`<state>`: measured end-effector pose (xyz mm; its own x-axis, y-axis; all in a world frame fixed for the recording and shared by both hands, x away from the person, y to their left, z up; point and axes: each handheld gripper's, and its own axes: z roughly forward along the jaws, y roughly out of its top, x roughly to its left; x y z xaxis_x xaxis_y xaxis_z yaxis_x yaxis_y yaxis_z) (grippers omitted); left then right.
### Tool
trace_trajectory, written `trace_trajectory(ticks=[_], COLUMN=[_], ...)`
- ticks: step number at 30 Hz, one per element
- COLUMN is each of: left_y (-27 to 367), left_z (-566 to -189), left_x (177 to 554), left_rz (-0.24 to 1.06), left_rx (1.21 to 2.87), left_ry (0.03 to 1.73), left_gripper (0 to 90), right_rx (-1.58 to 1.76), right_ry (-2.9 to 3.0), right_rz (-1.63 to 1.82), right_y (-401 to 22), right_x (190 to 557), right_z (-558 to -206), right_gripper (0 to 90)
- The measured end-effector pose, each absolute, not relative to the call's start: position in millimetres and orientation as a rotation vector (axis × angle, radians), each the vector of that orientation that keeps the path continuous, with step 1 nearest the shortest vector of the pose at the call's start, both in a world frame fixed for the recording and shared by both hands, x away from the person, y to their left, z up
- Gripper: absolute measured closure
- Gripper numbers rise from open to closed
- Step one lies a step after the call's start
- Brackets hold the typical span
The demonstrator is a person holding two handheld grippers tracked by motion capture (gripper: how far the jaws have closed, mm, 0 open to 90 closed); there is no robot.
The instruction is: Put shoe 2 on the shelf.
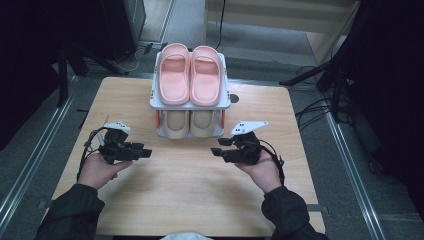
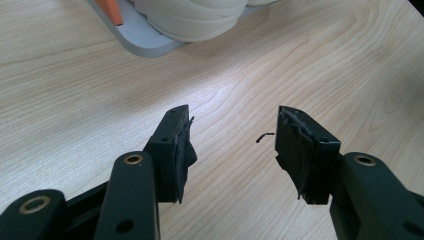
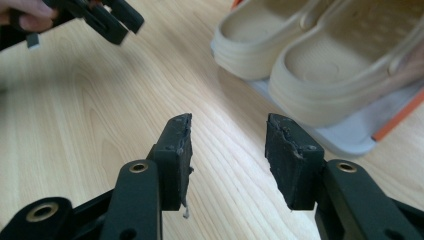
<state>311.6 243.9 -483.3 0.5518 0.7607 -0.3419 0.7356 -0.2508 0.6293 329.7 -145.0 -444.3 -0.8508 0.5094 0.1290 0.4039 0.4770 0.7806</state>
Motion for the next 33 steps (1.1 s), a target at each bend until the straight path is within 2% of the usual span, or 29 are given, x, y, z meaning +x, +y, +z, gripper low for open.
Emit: trace_trajectory(ticks=[16, 33], left_y=[238, 236], left_z=[-481, -484], left_x=[302, 303], left_rz=[0.060, 0.054], left_rx=[2.028, 2.047], left_ry=[1.161, 1.154], left_gripper=[44.8, 43.4], right_rx=[0.892, 0.881], right_ry=[2.614, 2.594], right_rz=[1.344, 1.387], right_y=[-175, -172], right_x=[329, 333], right_z=[-475, -477], right_gripper=[47.7, 46.2])
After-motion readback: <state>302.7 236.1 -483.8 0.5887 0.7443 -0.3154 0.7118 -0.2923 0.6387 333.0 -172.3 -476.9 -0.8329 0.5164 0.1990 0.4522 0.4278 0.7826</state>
